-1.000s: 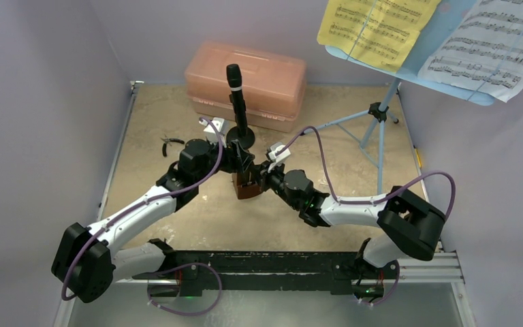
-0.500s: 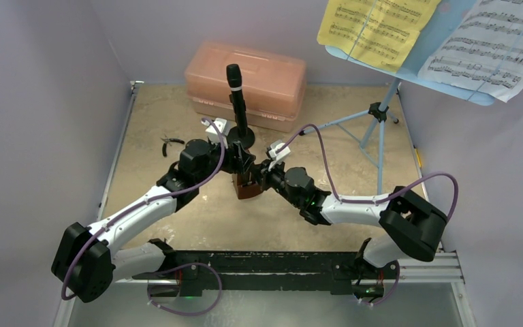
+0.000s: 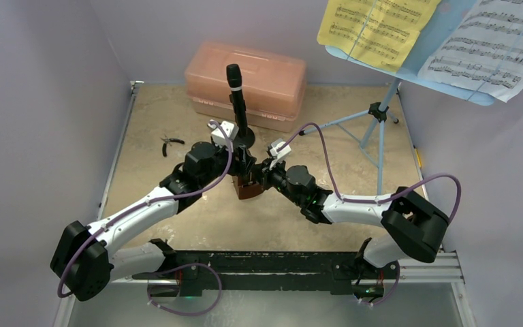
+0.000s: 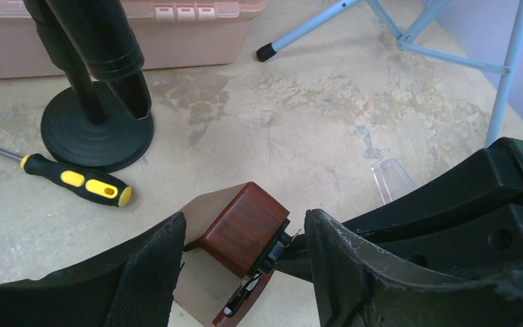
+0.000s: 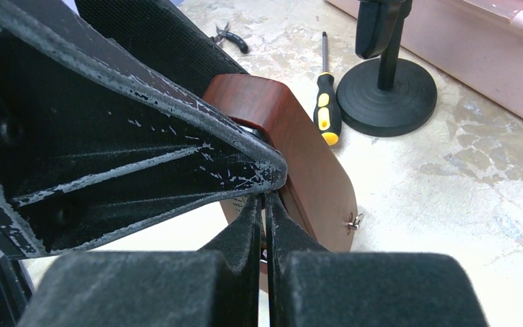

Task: Pack up the instrument practice props
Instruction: Hook the pendulum onto the metronome.

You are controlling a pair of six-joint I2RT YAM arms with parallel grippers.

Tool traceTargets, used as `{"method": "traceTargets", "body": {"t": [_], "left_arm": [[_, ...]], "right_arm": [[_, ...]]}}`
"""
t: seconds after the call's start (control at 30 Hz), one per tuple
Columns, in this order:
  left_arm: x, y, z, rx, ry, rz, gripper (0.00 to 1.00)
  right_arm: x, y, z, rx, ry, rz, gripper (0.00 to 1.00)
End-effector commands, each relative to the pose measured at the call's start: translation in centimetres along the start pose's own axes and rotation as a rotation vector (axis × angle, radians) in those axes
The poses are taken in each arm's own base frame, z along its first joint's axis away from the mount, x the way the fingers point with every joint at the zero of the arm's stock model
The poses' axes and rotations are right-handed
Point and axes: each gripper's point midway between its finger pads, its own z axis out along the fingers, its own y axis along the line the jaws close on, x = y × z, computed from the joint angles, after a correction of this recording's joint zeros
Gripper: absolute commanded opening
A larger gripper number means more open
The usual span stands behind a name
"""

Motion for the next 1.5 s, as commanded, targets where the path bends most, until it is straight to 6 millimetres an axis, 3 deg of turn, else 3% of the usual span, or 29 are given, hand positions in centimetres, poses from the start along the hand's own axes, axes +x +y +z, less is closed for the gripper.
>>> {"method": "traceTargets", "body": {"t": [0.0,0.37,0.77,0.9,1.1,1.47], "left_arm": [[-0.8,-1.5,-0.1,0.030,0.000,0.039,0.61],[-0.9,-1.1,-0.1,-0.001,-0.007,0.046,0.46],[-0.5,-0.8,0.2,-0.018,0.006,0.046,0.37],[-0.6,-0.9,0.2,-0.014,0.006,0.045,0.37],[-0.6,-1.0,0.2,-0.009,0.007,0.043,0.36],[-0.6,-1.4,0.2,0.007,0.005,0.042,0.36]], "right_arm": [[-2.3,0.1,0.2,0.001,-0.051,0.026,0.00],[-2.4,-0.1,-0.2,0.009,-0.060,0.037,0.06],[-3.1,-0.7,-2.3,0.015,-0.125,0.042,0.14],[-3.2,-1.5,-2.8,0.049,-0.157,0.055,0.10],[-3.2,-0.3,-2.2,-0.020,-0.161,0.042,0.05],[-2.7,0.3,-1.3,-0.049,-0.163,0.049,0.01]]}}
